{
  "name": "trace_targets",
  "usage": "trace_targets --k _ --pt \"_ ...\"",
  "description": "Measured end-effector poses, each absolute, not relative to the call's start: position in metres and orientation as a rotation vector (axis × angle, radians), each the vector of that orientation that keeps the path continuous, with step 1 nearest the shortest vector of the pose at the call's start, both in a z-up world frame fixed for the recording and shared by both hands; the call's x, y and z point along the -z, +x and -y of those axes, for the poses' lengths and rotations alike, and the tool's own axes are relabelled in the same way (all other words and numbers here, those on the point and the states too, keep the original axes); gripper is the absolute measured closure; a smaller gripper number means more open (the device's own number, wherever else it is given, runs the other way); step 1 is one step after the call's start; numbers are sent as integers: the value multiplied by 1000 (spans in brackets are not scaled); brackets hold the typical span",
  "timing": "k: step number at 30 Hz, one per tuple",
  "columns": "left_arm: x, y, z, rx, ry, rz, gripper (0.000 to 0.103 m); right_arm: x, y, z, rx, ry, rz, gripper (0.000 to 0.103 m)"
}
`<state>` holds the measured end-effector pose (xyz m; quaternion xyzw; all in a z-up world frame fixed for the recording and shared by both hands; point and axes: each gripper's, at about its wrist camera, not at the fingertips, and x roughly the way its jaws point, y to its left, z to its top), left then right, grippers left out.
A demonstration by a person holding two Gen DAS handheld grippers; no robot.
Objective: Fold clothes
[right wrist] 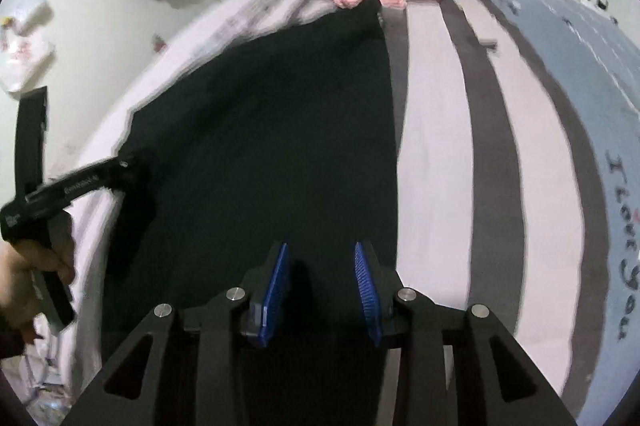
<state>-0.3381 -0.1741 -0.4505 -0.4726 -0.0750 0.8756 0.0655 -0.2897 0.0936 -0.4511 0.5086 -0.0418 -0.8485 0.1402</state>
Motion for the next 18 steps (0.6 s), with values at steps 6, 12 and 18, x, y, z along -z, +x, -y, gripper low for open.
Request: trace_targets --k 6,12,18 --pt "430 -323 204 -2624 -1454 293 81 462 -281 -98 2477 1548 118 71" --pt "410 -415 196 -2649 -1317 200 78 433 -317 -99 2508 1495 157 70" --pt "450 -496 211 -2732 -1424 -28 78 416 -428 -69 2530 1290 153 69"
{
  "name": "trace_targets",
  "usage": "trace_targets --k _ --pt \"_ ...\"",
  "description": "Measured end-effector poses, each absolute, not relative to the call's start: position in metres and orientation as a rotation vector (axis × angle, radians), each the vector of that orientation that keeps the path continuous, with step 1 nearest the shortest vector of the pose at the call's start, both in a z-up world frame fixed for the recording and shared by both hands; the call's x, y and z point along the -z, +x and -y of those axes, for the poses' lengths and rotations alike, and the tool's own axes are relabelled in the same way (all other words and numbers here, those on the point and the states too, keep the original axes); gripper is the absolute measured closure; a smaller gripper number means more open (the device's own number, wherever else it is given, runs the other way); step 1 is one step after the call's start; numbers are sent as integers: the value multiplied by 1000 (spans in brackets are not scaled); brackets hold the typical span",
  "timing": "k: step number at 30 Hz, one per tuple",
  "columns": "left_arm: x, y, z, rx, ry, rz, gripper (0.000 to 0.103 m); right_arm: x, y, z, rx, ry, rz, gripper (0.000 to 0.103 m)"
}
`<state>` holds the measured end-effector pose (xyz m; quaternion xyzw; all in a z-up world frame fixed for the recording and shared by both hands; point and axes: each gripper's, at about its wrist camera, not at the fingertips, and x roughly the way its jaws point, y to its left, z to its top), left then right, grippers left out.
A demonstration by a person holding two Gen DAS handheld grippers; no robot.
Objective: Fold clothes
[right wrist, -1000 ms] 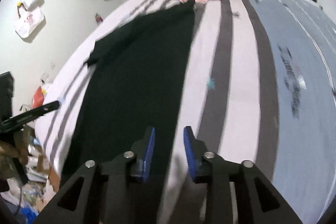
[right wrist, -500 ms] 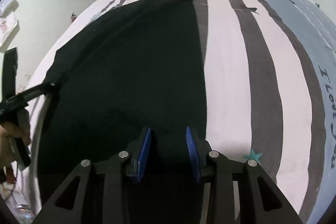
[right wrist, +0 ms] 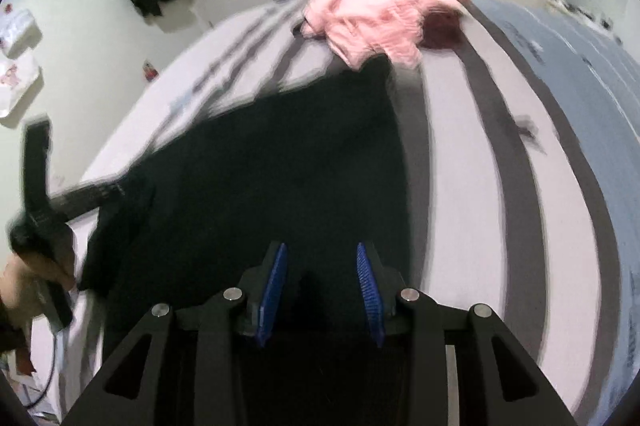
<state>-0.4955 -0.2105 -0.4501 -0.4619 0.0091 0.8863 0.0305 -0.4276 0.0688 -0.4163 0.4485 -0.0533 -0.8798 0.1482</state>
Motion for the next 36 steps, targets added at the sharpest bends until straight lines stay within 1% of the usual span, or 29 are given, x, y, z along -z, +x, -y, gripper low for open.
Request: trace_targets --k 1,2,6,7,8,11,14,16,18,19,20,21,22,24,26,28,29,31,33,36 --pt "458 -502 224 -2769 -1456 -17 78 418 -444 -64 2523 1275 152 68" --pt "459 -504 241 -2802 -1445 73 78 419 -459 -59 2516 1262 151 66" --pt "444 -508 255 -2908 -1477 120 78 453 -505 -54 2551 1361 23 66" --pt "437 -509 253 -2894 -1437 174 78 459 -510 -62 2568 1382 40 66" --pt "431 -511 245 -2861 -1384 183 78 460 -510 -67 2576 1379 59 67" --pt "423 -527 207 -2710 -1276 150 78 456 -507 -75 2595 1346 79 66" --pt "432 -549 176 -2640 -1258 71 78 451 -510 -67 2580 1302 63 66" --pt "446 -560 169 -2633 -1295 21 78 448 -521 -56 2579 1263 15 66" --pt "461 -569 169 -2648 -1339 -60 75 448 -536 -48 2585 1244 -30 66" --pt "461 -570 172 -2653 -1325 -63 69 451 -543 -46 2592 1240 -56 66" --pt "462 -571 175 -2659 -1311 -65 58 456 -553 -46 2593 1261 -71 66" --pt "462 -571 179 -2663 -1301 -63 55 461 -564 -46 2593 1284 -85 66" --pt "462 -573 183 -2663 -1305 -47 54 466 -574 -46 2592 1307 -99 67" --pt "460 -574 193 -2665 -1312 -9 54 469 -588 -55 2597 1330 -38 67" --pt "454 -572 205 -2691 -1309 66 54 470 -600 -64 2607 1353 33 68" --pt "443 -565 223 -2751 -1297 157 58 470 -608 -70 2609 1372 81 68" --pt "437 -561 233 -2784 -1287 211 58 470 -611 -70 2606 1375 77 68" --pt "426 -548 257 -2817 -1278 311 58 469 -613 -65 2601 1367 8 68" --pt "422 -528 277 -2850 -1300 347 58 466 -618 -63 2592 1351 -31 68" --pt "418 -499 307 -2898 -1337 404 57 459 -629 -62 2583 1339 -24 68"
